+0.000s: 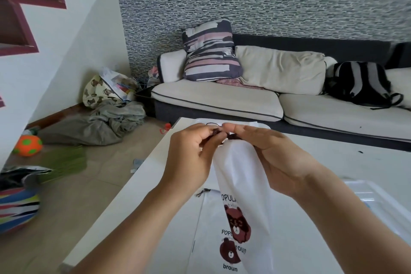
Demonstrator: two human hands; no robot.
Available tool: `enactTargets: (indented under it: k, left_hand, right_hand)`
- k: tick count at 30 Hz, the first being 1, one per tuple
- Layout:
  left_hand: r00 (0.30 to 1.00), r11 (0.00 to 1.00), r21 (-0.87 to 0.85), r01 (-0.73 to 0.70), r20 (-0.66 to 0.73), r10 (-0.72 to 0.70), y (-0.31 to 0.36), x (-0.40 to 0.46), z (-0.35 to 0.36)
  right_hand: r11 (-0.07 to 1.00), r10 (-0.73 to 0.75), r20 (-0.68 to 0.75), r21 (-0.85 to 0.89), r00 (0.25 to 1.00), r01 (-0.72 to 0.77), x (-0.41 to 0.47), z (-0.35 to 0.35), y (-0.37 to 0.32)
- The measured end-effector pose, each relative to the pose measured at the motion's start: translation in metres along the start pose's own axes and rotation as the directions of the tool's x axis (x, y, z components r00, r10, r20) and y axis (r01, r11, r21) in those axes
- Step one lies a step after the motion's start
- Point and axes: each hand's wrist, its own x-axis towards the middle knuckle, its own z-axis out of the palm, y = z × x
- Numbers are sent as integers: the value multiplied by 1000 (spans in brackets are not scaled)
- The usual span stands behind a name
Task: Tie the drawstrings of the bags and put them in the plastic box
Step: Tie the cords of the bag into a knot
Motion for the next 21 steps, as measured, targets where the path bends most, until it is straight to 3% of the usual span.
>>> enactTargets:
  k: [2, 4, 6, 10, 16, 19, 21]
  left_hand:
    - [992, 988, 93, -121, 34, 118, 3, 1, -1]
    - [991, 988, 90, -124, 67, 118, 4, 0, -1]
    - [990, 1000, -15, 14, 141, -11, 3, -1, 0]
    - [930, 931, -186, 315, 258, -263, 1, -2, 4]
    - [908, 818, -403, 411, 263, -326, 0, 1, 5]
    - [898, 766, -477, 431, 314, -310, -1, 4, 0]
    - [906, 794, -447, 413, 290, -308, -3, 3, -1]
  right_hand:
    - [994, -24, 27, -106, 999, 27, -2, -1, -1]
    - [957, -33, 12, -289, 999, 35, -2, -4, -2]
    - [884, -53, -37, -467, 998, 30, -1, -11, -3]
    - [753, -98, -66, -658, 993, 30, -2, -18, -5]
    - [819, -163, -79, -566, 983, 91, 1, -24, 2]
    - [911, -149, -70, -397, 986, 109, 3, -27, 5]
    - [945, -139, -54, -304, 989, 116, 4, -27, 7]
